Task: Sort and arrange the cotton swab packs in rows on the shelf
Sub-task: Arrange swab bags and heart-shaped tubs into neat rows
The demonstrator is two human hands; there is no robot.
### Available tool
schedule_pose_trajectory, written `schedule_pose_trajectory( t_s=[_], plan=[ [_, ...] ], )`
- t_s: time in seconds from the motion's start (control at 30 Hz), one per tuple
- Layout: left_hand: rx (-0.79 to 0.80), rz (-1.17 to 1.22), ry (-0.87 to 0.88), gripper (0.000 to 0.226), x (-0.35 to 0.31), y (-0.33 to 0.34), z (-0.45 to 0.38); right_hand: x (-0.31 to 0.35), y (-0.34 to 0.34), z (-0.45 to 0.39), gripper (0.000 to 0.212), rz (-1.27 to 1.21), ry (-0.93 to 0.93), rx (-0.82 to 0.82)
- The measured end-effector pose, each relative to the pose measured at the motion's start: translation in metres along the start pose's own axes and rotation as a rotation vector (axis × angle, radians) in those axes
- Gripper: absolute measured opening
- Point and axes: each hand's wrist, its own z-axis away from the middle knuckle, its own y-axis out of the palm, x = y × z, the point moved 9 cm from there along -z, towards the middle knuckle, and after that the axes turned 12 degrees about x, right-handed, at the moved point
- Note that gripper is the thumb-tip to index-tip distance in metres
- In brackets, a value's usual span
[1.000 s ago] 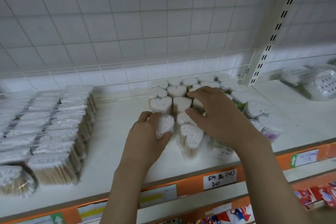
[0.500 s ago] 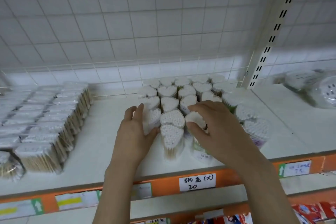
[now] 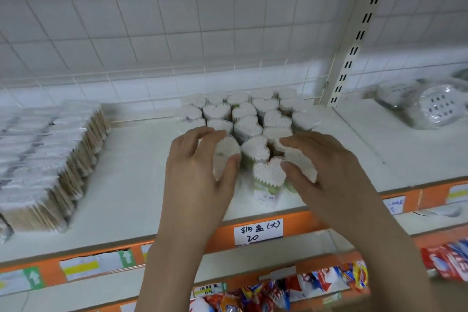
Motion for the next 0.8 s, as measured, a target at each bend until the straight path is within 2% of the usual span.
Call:
schedule_pose_trajectory(
  t_s=[0.13, 0.37, 0.5, 0.67, 0.8],
  plan=[
    [0.115, 0.024, 0.093, 0.031, -0.024, 0.026, -0.001, -0.027, -0.008, 0.021, 0.033, 0.021, 0.094, -0.006],
    [0.205, 0.004, 0.165, 0.025, -0.055, 0.058, -0.012, -0.072, -0.022, 0.036, 0.036, 0.032, 0.150, -0.004],
    [0.320, -0.088, 0.194, 0.036, -0.071, 0.081, -0.021, -0.101, -0.029, 0.030, 0.037, 0.051, 0.146, 0.028],
    [0.478, -0.278, 0.132, 0.056, -0.078, 0.115, -0.018, -0.119, -0.018, 0.014, 0.041, 0.051, 0.050, 0.127],
    [0.452, -0.450, 0.044, 0.054, -0.076, 0.124, -0.014, -0.125, -0.010, 0.009, 0.040, 0.012, -0.032, 0.180]
  ],
)
